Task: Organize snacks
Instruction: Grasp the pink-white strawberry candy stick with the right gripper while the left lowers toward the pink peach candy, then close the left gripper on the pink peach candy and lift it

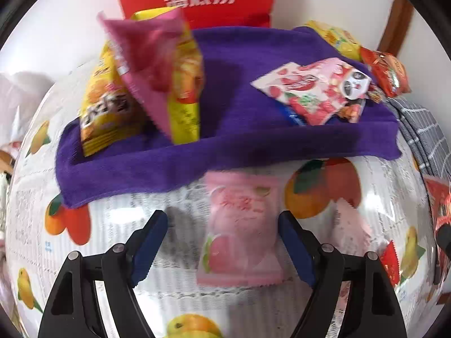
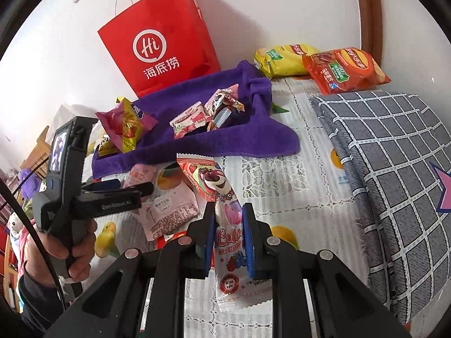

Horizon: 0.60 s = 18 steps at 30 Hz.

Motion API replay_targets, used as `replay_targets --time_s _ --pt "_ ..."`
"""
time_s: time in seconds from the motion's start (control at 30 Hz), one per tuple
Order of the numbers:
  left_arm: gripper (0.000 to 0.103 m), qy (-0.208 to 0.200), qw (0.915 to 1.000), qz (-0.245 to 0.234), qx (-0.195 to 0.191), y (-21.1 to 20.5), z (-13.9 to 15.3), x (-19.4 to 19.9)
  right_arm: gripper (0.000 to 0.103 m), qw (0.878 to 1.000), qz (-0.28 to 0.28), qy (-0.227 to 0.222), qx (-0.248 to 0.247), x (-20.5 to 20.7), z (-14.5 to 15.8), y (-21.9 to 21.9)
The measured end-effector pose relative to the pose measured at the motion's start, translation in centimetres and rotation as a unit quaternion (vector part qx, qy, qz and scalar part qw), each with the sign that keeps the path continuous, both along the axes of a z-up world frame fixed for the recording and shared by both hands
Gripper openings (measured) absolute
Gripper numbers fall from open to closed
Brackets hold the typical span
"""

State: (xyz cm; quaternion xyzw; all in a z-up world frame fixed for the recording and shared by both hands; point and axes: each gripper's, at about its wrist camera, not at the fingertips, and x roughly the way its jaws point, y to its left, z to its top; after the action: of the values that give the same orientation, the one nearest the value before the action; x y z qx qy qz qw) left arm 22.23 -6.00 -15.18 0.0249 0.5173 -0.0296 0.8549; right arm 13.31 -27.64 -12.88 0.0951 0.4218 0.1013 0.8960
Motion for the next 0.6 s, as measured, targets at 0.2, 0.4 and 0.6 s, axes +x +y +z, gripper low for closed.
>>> replay_targets --time_s 0.2,0.4,0.6 --pt "0.044 -0.02 0.9994 -0.029 0.003 -1.4 0.3 -0.7 0.018 1.0 -0.004 -0.003 -0.002 -0.2 0.4 -0.1" --pt "0.038 -0.007 0.9996 -0.027 -0.005 -0.9 0.9 -1.2 0.018 1.0 -0.005 -0.005 -0.003 -0.9 1.0 0.0" --pt "0.038 -0.015 0.9994 -0.028 -0.012 0.1 3.2 -2.7 0.018 1.0 -0.004 -0.019 -0.007 -1.3 2.5 0.6"
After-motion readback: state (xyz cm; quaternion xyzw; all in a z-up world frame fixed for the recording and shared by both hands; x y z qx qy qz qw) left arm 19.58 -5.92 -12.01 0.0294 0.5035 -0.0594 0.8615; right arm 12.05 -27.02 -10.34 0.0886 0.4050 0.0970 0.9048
